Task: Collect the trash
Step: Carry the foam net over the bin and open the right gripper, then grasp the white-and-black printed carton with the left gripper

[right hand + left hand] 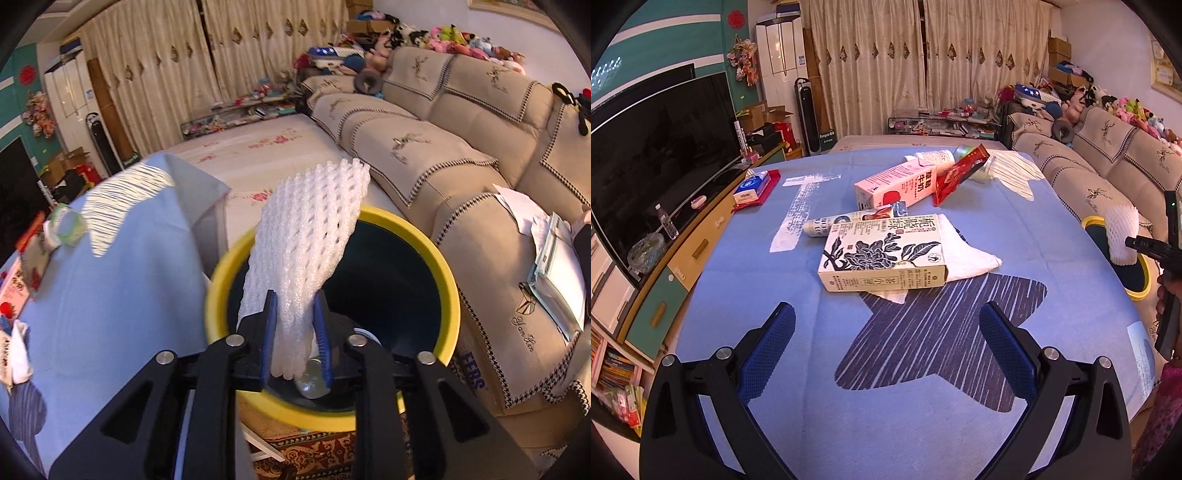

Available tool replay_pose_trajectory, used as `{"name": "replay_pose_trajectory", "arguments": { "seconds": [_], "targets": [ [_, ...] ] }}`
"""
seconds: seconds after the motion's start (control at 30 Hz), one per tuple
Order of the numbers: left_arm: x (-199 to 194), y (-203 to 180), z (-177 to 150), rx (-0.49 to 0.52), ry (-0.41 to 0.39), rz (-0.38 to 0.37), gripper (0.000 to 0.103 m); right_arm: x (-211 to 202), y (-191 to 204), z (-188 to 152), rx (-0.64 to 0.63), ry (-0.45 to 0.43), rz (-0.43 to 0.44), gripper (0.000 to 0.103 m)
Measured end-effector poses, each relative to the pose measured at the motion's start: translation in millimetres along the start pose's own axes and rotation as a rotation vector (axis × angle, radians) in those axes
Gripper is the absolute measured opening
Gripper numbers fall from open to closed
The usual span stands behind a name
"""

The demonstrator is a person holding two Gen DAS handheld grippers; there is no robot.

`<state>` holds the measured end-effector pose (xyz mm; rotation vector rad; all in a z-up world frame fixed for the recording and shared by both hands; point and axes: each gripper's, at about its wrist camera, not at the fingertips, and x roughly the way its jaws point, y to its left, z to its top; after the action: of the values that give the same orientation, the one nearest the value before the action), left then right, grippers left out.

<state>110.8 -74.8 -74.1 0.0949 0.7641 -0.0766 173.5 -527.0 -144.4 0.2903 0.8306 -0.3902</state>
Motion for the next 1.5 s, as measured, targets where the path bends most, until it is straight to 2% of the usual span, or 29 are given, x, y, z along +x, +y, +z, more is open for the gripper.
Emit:
{"name": "replay_pose_trajectory", "arguments": {
  "seconds": [0.07,0.1,0.3,0.6,0.9,1.0,1.1,1.2,1.33,1.4,1.5],
  "targets": [
    [3.8,-2.3,1.6,0.002,0.008,0.001,0.098,5.1,-8.8,-1.9,0.024,0.003,-0.002,0.053],
    [5.9,-4.0,2.6,0.004,0.011,0.004,0.098,5.1,-11.4,-2.8,0.031,-0.002,-0.002,0.054],
    [22.2,-10.7,9.0,0.018,0.028,0.011,0.098,0.5,-12.5,-7.6,0.04,-0.008,0.013,0.056],
    [71.4,-21.5,33.7,0.025,0.036,0.112,0.098,-8.1,0.5,-6.6,0.024,-0.019,0.053,0.059],
    [96.4,-20.4,37.8,0.023,0.072,0.152,0.098,-11.0,9.6,-5.4,0.007,-0.021,0.076,0.059],
    [93.1,-10.7,31.8,0.02,0.084,0.152,0.098,-13.0,9.9,-4.2,0.014,-0.023,0.087,0.059],
    [85.4,7.1,22.6,0.041,0.093,0.187,0.098,-15.9,11.3,-4.8,0.013,-0.027,0.1,0.059],
    [77.6,32.2,11.6,0.054,0.112,0.26,0.098,-19.0,13.8,-4.6,0.009,-0.033,0.109,0.059],
    [65.5,74.2,0.3,-0.004,0.13,0.349,0.098,-24.5,19.2,-3.7,-0.002,-0.042,0.122,0.059],
    [58.0,89.3,-2.6,-0.061,0.127,0.344,0.098,-27.0,23.1,-3.1,-0.009,-0.049,0.128,0.059],
    [47.4,91.1,3.7,-0.13,0.097,0.26,0.098,-29.1,28.3,-1.8,-0.018,-0.05,0.136,0.059]
  ]
}}
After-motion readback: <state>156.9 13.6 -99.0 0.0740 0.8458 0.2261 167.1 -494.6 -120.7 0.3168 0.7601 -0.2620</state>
